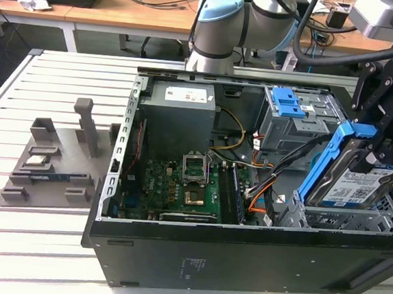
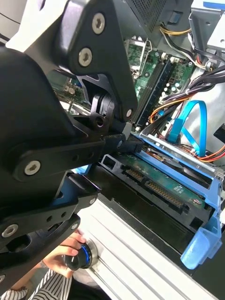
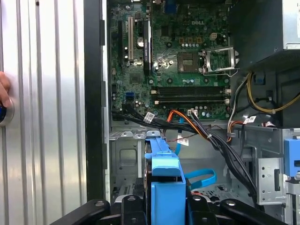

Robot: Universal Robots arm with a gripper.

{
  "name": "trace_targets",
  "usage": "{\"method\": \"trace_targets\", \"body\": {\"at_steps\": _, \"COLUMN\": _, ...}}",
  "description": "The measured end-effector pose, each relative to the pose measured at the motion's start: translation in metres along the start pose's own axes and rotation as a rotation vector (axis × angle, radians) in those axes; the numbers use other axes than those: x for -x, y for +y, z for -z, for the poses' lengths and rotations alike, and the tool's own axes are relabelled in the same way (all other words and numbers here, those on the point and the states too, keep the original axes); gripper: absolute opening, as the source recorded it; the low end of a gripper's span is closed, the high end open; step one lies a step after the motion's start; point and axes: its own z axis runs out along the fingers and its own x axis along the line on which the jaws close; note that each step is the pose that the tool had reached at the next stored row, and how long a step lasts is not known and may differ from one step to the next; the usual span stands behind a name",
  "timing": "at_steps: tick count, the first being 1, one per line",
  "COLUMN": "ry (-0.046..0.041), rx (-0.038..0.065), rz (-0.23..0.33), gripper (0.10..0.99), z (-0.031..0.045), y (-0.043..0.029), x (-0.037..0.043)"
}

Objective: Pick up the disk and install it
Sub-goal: 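Insert the disk into the insertion slot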

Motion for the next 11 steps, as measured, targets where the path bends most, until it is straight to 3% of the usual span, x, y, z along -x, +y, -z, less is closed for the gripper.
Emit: {"method": "trace_targets", "body": {"at_steps": 11, "ry": -0.0001, "rx": 0.0, "rz": 0.0, "gripper": 0.365, "z": -0.0087, "y": -0.0003, "x": 0.0}}
